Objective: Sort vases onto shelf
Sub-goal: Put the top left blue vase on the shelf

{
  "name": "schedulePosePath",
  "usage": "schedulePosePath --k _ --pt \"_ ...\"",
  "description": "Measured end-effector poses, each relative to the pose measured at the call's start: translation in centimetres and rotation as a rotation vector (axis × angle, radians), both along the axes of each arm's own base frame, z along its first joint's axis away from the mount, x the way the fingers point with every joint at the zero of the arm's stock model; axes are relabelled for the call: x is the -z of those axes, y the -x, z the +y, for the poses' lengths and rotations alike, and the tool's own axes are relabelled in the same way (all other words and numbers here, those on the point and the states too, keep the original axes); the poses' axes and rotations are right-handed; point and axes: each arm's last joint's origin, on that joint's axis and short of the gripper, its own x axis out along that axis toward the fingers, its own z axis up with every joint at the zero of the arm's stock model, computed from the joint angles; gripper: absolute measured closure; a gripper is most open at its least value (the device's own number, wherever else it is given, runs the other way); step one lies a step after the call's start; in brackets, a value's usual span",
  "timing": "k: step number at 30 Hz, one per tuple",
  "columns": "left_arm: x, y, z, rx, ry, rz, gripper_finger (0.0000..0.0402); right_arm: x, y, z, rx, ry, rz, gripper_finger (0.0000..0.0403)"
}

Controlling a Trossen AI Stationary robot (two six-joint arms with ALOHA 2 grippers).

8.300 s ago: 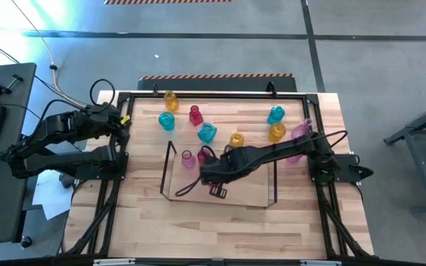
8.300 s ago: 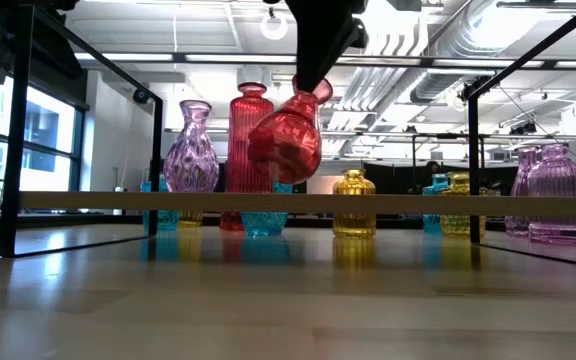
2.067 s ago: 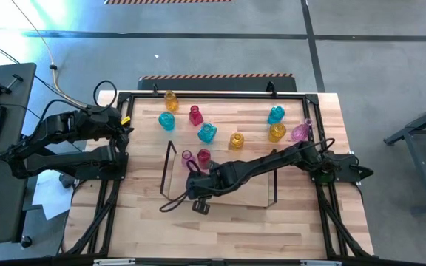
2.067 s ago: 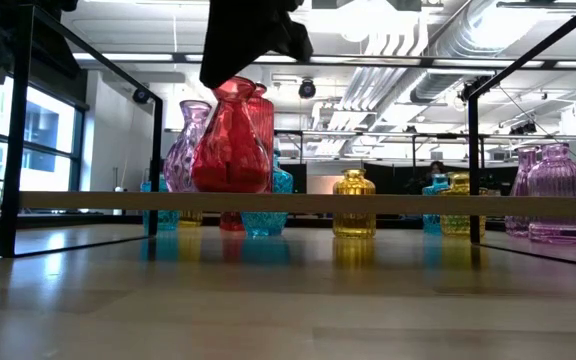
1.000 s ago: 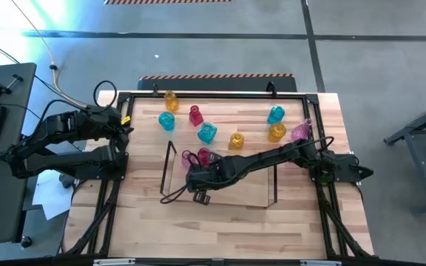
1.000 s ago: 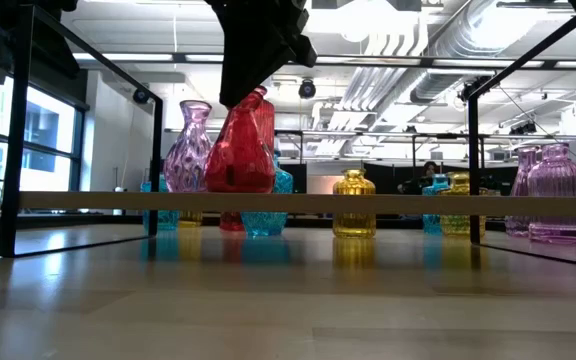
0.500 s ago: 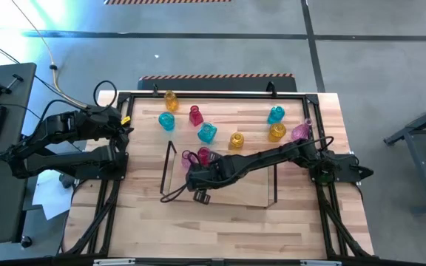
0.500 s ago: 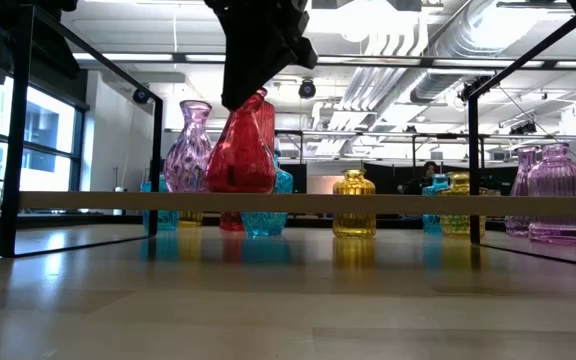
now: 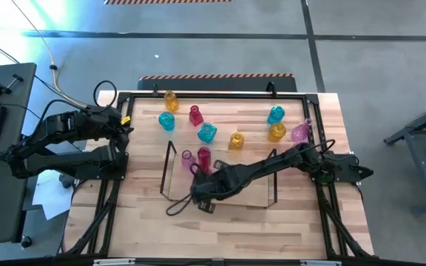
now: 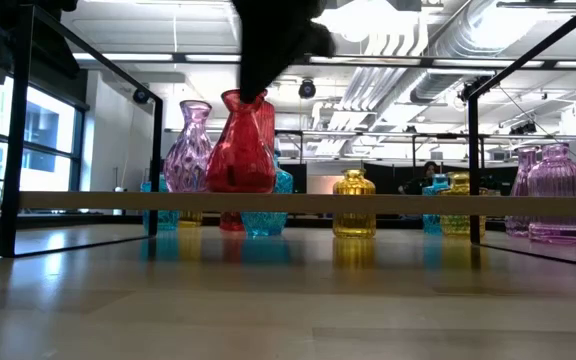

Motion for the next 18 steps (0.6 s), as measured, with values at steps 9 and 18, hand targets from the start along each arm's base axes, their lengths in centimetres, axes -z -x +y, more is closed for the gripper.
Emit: schedulePosePath --k 9,18 --pt "0.0 0.0 0.0 0.0 -0.001 -0.003 0.0291 -5.3 6.2 -0.1 0.194 0.2 0.064 0.0403" --pt "-0.6 -0.9 0.2 0.045 -0.011 -0.087 0.0291 -13.1 10.2 -8.5 0.216 0.194 -0.01 0.0403"
